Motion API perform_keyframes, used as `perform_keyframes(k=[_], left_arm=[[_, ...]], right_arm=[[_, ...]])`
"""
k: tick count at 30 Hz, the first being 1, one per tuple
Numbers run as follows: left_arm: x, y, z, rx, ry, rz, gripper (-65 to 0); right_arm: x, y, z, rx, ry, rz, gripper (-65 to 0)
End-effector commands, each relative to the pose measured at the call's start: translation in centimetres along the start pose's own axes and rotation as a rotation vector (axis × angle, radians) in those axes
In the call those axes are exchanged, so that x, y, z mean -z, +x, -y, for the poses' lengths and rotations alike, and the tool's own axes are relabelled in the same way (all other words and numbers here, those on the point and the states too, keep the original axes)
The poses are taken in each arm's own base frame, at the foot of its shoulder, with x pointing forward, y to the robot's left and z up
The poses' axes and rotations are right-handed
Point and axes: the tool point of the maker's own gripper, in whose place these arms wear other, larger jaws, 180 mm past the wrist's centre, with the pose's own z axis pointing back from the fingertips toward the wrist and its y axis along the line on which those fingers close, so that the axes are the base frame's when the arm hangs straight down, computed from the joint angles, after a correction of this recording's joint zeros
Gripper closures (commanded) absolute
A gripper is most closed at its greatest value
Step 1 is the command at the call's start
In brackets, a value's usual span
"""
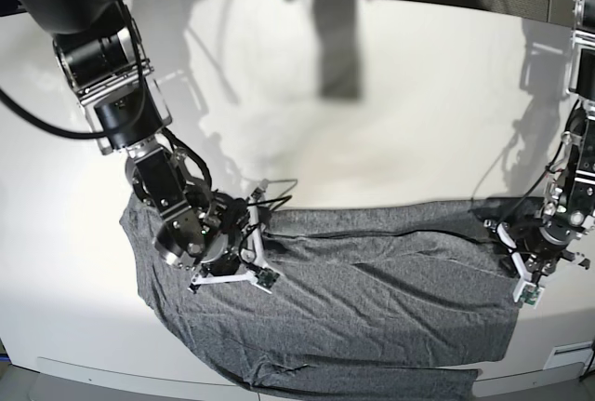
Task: Fold the T-shirt properly
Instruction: 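Grip the shirt edge with both grippers, aligning them along the edge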
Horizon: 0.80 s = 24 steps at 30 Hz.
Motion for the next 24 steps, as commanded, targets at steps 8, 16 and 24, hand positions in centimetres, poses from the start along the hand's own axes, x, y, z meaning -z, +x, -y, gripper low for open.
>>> perform_keyframes(k=[8, 16, 24], left_arm=[[-0.3, 1.9, -1.8, 0.001, 0.034, 0.044, 0.0], [-0.3, 1.9, -1.8, 0.001, 0.034, 0.044, 0.0], [-0.3, 1.9, -1.8, 0.001, 0.034, 0.044, 0.0]], right_arm=[[-0.4, 0.6, 2.6, 0.021, -0.065, -0.001, -17.9], [0.3, -1.2, 2.1, 0.04, -0.046, -0.048, -15.9], [0.6, -2.3, 2.5, 0.075, -0.069, -0.078, -2.6]])
